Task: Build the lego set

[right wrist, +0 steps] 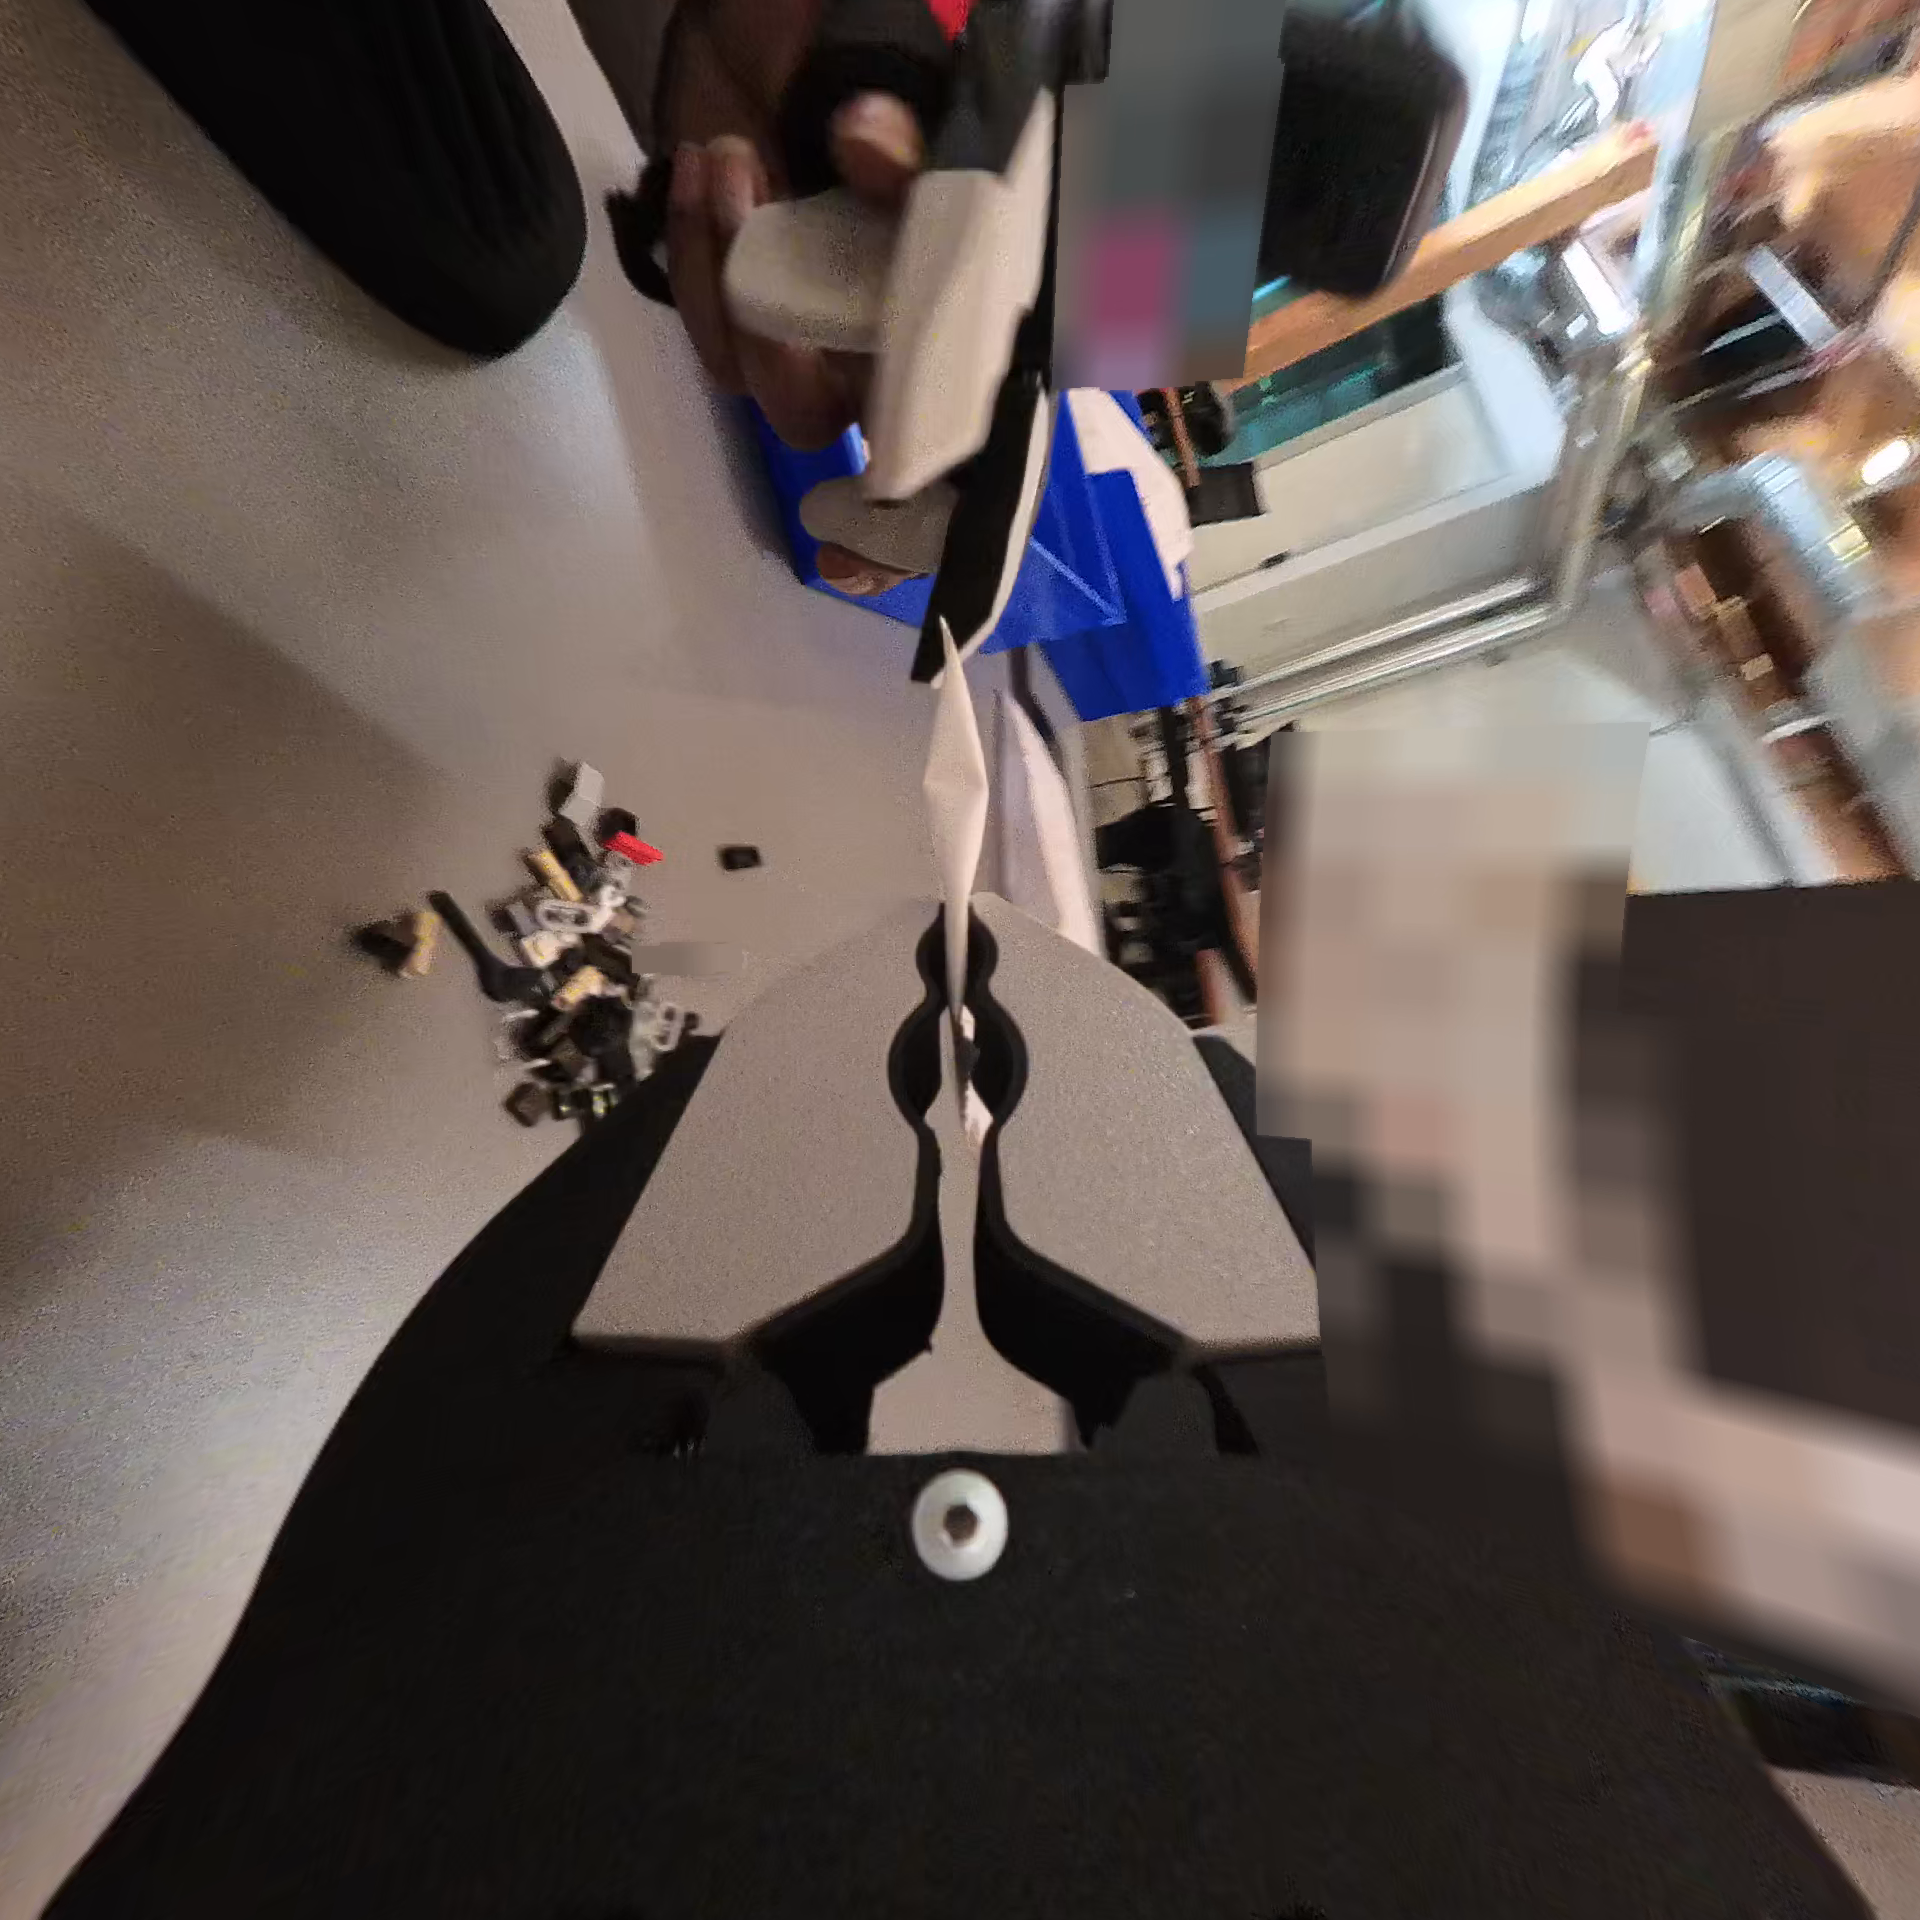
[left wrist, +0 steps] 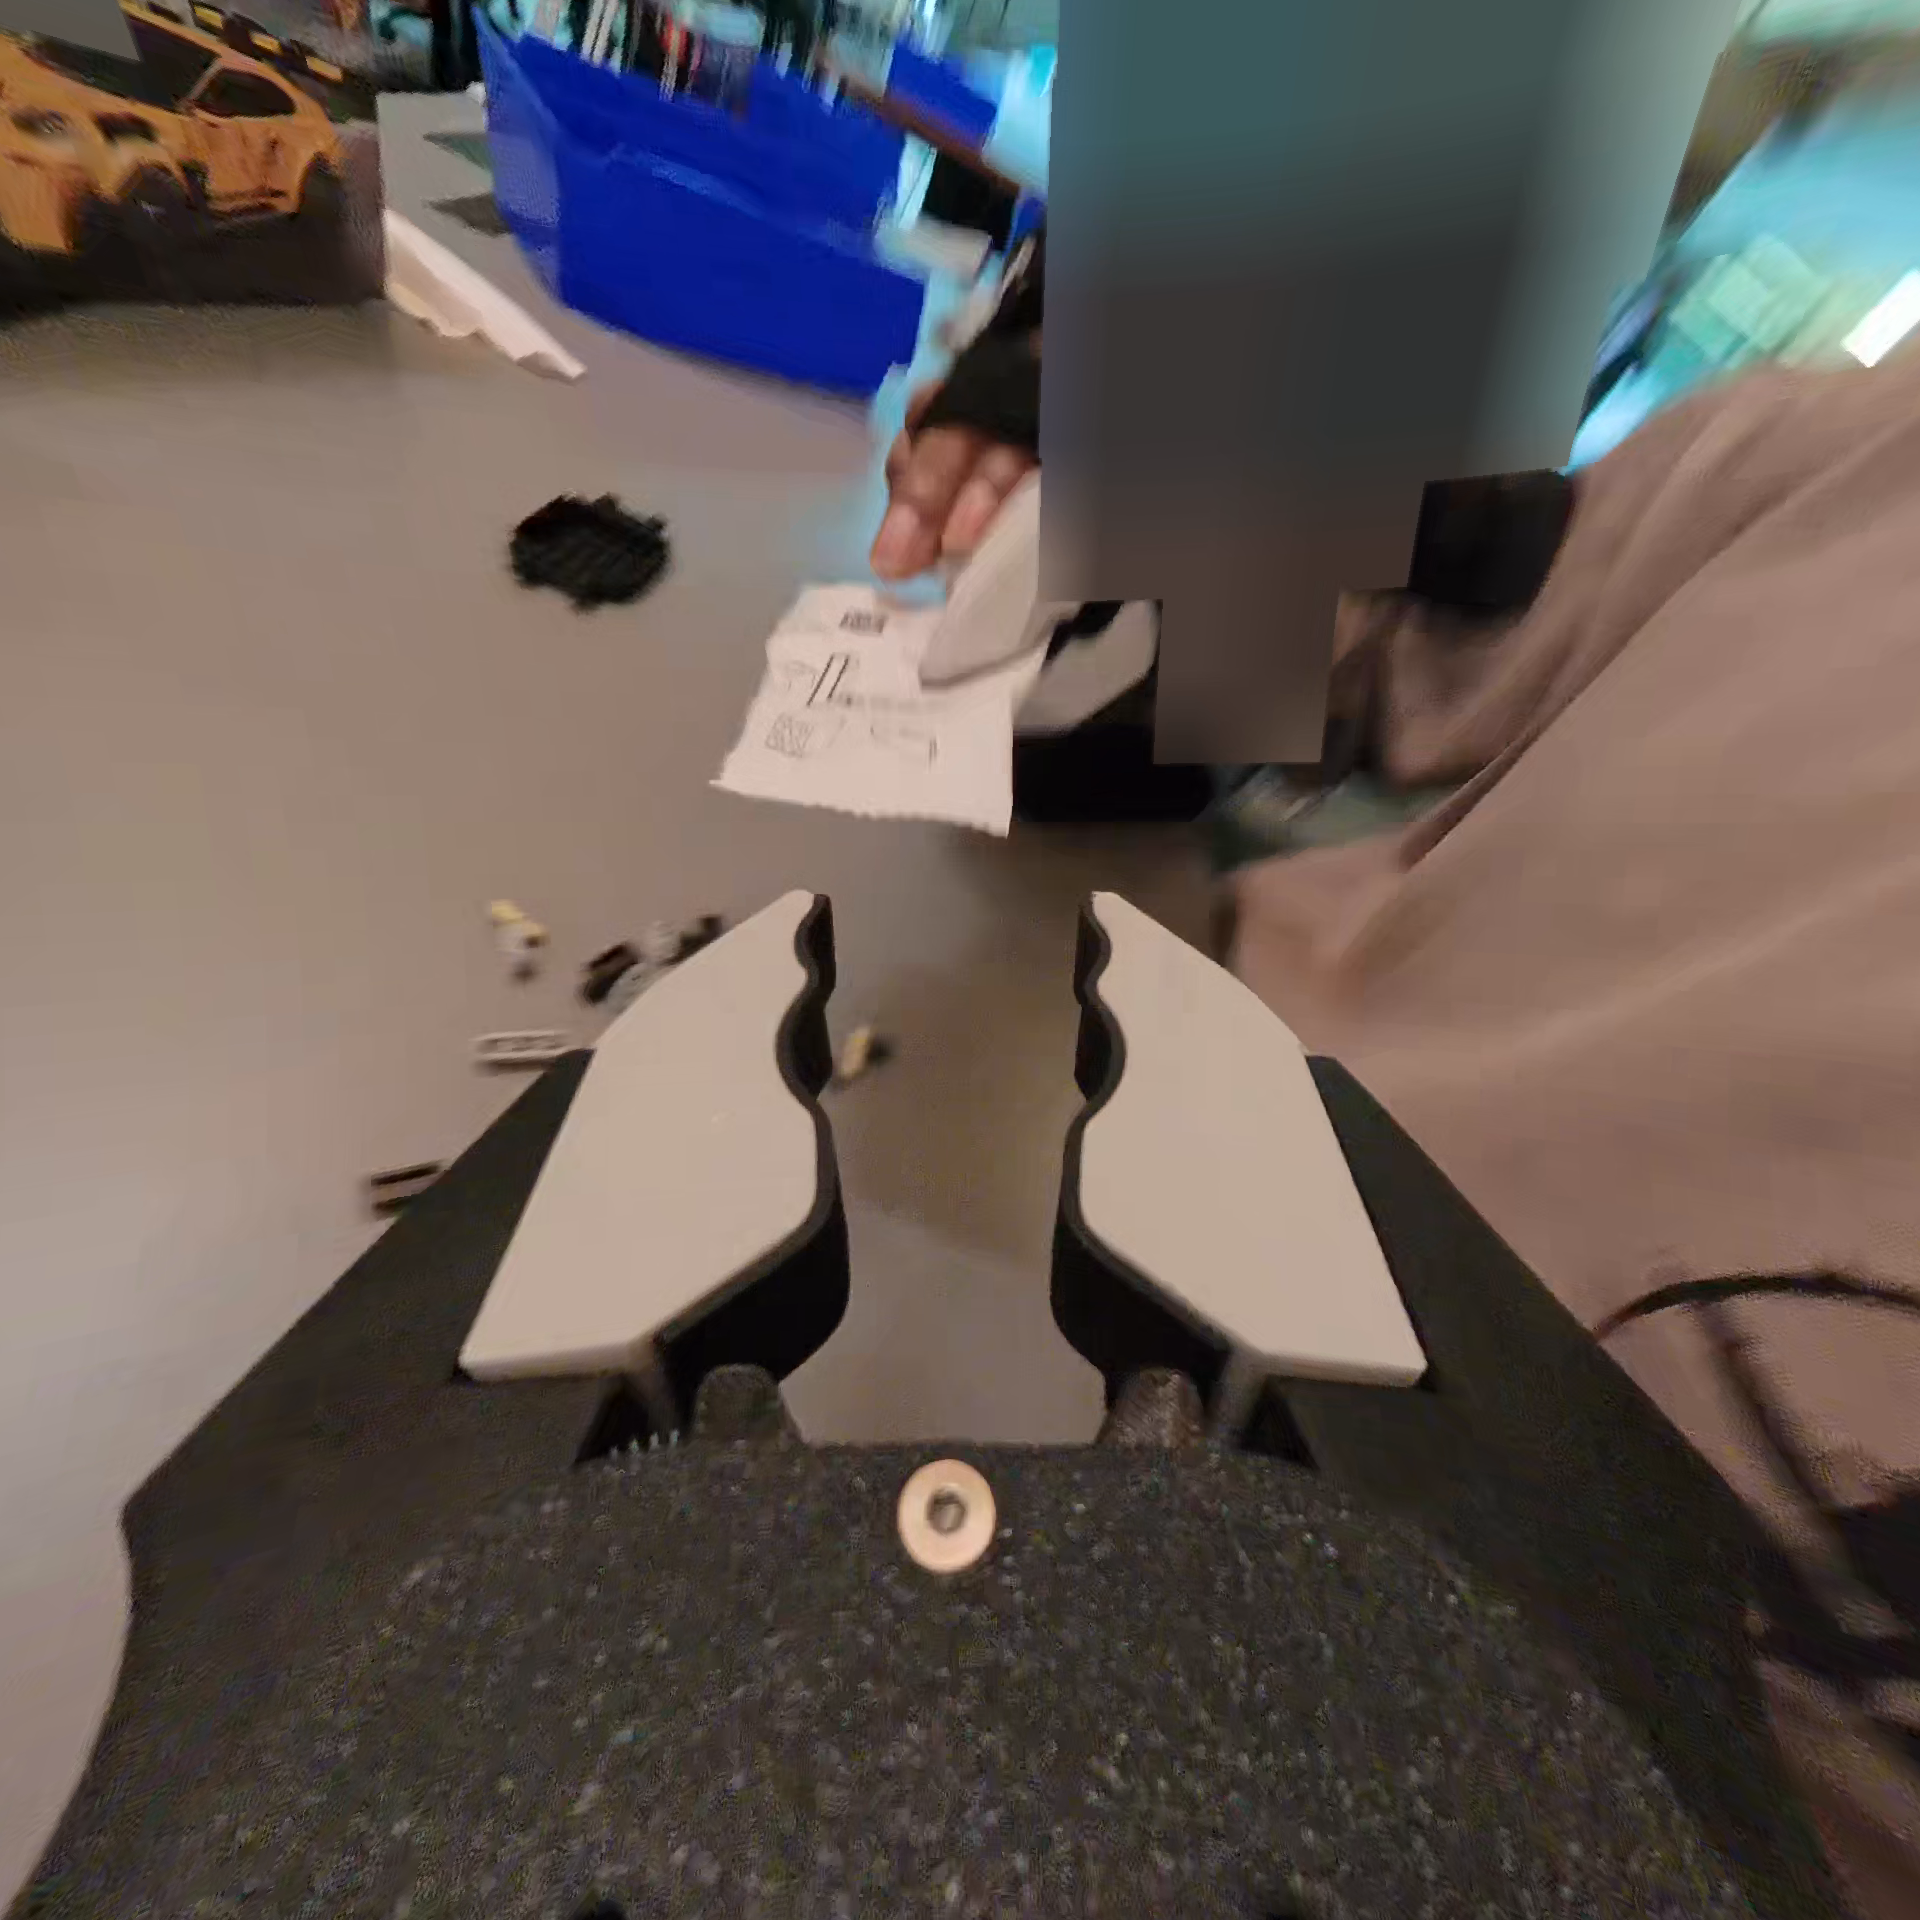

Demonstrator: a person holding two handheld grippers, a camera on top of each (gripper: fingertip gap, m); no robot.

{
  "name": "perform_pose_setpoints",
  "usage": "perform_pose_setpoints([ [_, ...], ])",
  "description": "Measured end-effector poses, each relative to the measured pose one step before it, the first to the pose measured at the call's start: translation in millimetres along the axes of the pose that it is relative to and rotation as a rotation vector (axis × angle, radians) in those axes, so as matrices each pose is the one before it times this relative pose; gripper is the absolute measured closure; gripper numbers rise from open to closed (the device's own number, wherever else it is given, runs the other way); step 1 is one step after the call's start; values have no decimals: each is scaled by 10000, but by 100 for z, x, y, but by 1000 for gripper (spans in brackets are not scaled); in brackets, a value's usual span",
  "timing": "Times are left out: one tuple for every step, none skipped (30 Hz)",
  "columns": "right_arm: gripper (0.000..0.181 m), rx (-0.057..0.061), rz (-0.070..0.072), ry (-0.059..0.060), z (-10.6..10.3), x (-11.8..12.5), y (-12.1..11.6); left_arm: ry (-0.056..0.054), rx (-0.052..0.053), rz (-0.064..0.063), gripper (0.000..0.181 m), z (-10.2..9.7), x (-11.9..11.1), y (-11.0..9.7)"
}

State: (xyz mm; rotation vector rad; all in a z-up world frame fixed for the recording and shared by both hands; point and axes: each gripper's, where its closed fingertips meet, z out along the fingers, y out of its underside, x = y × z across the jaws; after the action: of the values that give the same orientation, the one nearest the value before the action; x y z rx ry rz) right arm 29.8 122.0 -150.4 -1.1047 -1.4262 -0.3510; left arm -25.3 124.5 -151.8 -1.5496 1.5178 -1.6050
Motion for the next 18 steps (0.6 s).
perform_pose_setpoints([
  [181,-76,-649,293,-6,78,-182,832,603,-1150,136,-91,515,-707],
  [181,-140,-701,279,52,44,-65,832,336,-1142,132,112,556,-397],
  [181,-68,-622,223,80,-28,-119,537,209,-1065,130,282,123,-215],
  [181,13,-452,170,71,-55,-216,375,101,-887,130,416,-98,16],
  [181,39,-391,163,68,-28,-263,235,77,-739,130,463,-306,86],
  [181,45,-377,73,86,-142,-263,258,202,-656,133,424,-279,-81],
  [181,0,-305,77,119,-139,-187,345,229,-634,140,338,-133,-161],
  [181,-89,-270,113,143,-87,6,75,106,-448,158,252,-405,-29],
  [181,-45,-147,-14,90,-234,57,-406,-56,73,179,133,-856,158],
  [181,-88,92,-99,61,-301,266,-523,-174,490,181,12,-723,178],
  [181,92,288,-85,-15,-319,28,-394,-283,495,181,28,-363,226],
  [181,-34,384,-23,-9,-250,111,-339,-192,352,181,30,-135,34],
  [178,17,451,-66,-79,-186,62,-333,-279,474,181,-71,-83,85],
  [173,59,615,-349,-165,-308,14,-449,-302,548,181,-257,-262,51],
  [165,39,858,-468,-172,-219,68,-402,-201,447,181,-422,-261,-106],
  [159,97,1059,-524,-215,-54,21,-397,-331,387,181,-489,-303,33],
  [155,180,1184,-572,-275,85,-88,-428,-443,480,181,-479,-327,196],
  [155,139,1295,-728,-239,39,-40,-477,-503,479,181,-416,-393,275],
])
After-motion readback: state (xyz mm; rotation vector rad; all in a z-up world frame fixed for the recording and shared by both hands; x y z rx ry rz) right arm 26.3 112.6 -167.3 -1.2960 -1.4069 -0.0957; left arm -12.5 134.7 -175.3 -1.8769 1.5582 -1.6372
